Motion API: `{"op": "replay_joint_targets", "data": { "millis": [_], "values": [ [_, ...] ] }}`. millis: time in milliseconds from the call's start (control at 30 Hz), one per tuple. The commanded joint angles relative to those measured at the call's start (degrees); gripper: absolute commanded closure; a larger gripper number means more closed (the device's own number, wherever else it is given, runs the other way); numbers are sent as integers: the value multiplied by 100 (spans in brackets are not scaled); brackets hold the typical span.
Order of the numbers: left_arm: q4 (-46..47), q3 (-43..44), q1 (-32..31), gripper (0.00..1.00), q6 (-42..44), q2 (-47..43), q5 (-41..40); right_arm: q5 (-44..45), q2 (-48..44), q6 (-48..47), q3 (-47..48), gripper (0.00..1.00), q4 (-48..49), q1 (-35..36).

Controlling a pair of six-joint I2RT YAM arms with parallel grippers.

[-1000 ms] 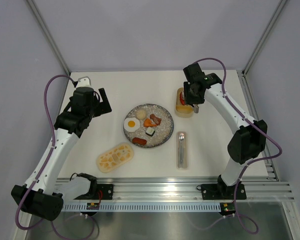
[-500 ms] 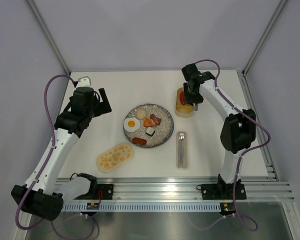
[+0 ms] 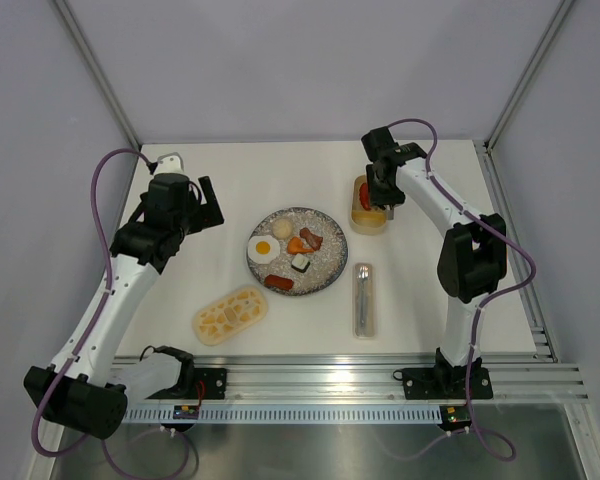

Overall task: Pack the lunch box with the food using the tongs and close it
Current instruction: Place the fake food in the packing box.

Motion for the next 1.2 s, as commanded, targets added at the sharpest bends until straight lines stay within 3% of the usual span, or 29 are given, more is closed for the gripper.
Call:
{"op": "replay_joint_targets", "data": {
  "millis": [0,367,767,1167],
  "values": [
    [252,5,21,1,99,36,-155,212,47,-69,345,56,194,-52],
    [261,14,21,1,107,115,-129,150,-40,-87,442,44,185,-52],
    [235,-12,21,1,107,63,-164,10,-268,-78,538,44,97,-52],
    [235,-12,21,1,46,36,-85,-966,-1024,1,758,46,-236,141]
  ]
}}
